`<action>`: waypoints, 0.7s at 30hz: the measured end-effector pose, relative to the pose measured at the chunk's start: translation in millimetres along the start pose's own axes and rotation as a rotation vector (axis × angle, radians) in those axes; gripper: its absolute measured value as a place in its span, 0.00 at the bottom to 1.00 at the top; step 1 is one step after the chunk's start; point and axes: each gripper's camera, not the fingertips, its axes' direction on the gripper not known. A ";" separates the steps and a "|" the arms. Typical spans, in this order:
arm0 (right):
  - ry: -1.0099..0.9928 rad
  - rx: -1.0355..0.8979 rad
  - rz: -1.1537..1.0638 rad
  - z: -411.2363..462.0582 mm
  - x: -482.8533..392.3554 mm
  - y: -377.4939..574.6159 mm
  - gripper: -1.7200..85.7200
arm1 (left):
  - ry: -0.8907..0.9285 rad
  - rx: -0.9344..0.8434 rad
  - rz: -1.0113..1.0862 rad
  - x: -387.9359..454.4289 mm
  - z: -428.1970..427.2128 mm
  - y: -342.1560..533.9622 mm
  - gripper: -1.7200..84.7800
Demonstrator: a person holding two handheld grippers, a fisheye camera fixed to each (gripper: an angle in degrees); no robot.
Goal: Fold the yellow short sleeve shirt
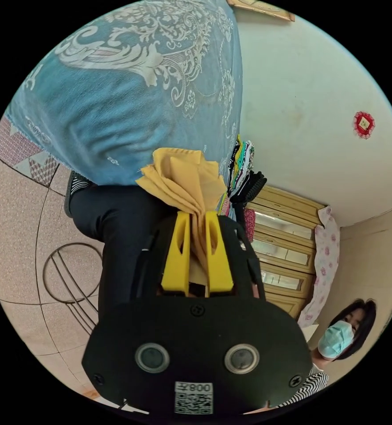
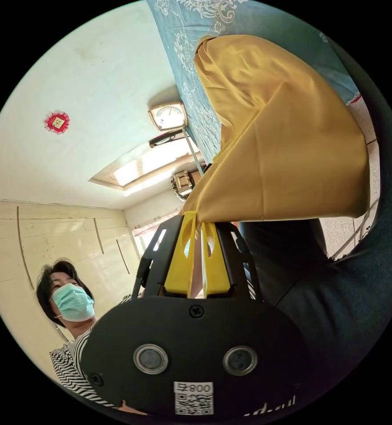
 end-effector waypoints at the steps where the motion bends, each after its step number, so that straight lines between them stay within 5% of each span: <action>1: 0.003 -0.003 -0.001 -1.9 6.2 -3.1 0.03 | -0.017 0.000 0.002 9.3 3.2 -6.0 0.07; 21: -0.092 0.142 -0.479 -139.9 -8.9 -4.0 0.03 | 0.158 -0.062 0.473 351.0 100.8 -85.6 0.05</action>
